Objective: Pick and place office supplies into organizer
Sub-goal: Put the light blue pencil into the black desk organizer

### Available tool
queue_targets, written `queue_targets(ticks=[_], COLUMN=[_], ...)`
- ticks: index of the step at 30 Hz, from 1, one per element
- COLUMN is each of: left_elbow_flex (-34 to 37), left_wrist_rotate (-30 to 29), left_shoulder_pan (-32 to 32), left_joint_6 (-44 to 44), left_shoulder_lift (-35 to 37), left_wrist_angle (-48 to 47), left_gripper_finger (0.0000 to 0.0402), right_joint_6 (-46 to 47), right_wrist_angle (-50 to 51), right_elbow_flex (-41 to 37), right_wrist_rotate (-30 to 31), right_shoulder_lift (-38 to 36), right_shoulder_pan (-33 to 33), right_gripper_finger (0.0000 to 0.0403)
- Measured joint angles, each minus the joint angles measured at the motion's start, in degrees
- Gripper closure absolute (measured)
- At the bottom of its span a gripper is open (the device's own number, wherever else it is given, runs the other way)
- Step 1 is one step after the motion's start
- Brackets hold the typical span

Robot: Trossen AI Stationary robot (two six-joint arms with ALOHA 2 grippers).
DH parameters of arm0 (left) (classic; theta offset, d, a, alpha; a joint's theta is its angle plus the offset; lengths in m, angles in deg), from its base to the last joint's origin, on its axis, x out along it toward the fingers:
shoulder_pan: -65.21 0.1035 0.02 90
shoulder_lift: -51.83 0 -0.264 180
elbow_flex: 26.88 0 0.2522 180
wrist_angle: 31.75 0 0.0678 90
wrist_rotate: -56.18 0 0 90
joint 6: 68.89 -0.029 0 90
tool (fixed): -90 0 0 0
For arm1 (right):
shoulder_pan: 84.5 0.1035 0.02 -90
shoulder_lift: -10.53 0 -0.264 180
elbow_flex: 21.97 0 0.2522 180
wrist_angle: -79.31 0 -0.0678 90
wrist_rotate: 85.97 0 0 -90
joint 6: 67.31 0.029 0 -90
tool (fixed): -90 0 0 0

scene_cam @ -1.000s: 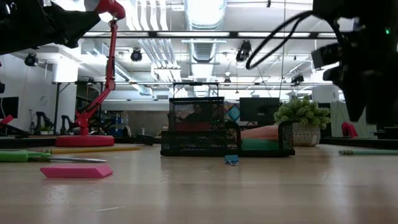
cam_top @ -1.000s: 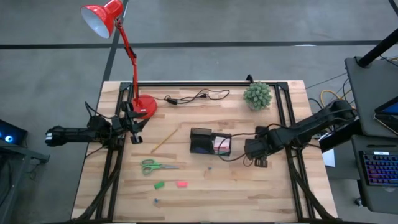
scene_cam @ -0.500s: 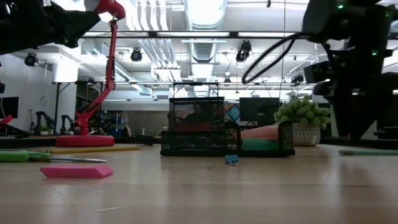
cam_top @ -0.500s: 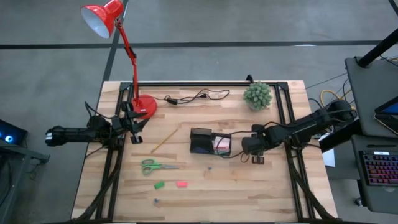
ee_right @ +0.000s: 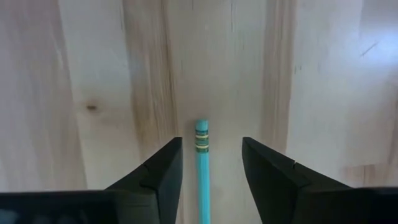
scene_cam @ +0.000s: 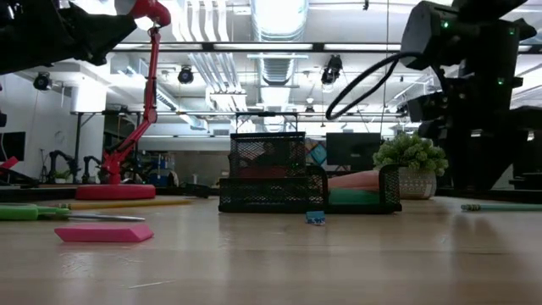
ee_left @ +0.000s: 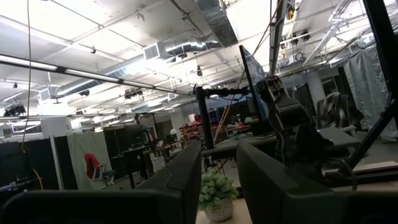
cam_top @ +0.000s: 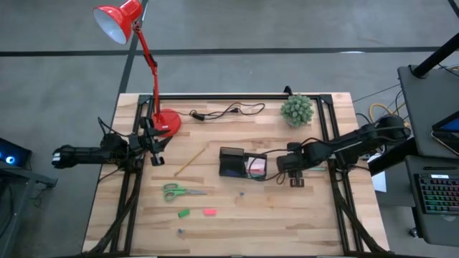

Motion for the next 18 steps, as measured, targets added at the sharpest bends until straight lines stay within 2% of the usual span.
queue_targets(ticks=[12, 18], left_elbow_flex=[0.0, 0.0], left_wrist_rotate=[0.0, 0.0], left_shoulder_pan=[0.0, 0.0], left_joint_6=[0.0, 0.0], left_shoulder_lift=[-0.1, -0.1], left_wrist_angle=[0.0, 0.0], left_gripper_finger=[0.0313, 0.0313], right_joint_6=[-0.2, -0.4], right_wrist_angle=[0.1, -0.1], right_elbow_flex=[0.4, 0.2], right_wrist_rotate=[-0.3, -0.3], right_shoulder_lift=[7.2, 7.1], right_shoulder_pan=[0.0, 0.0], right_gripper_finger=[0.0255, 0.0265])
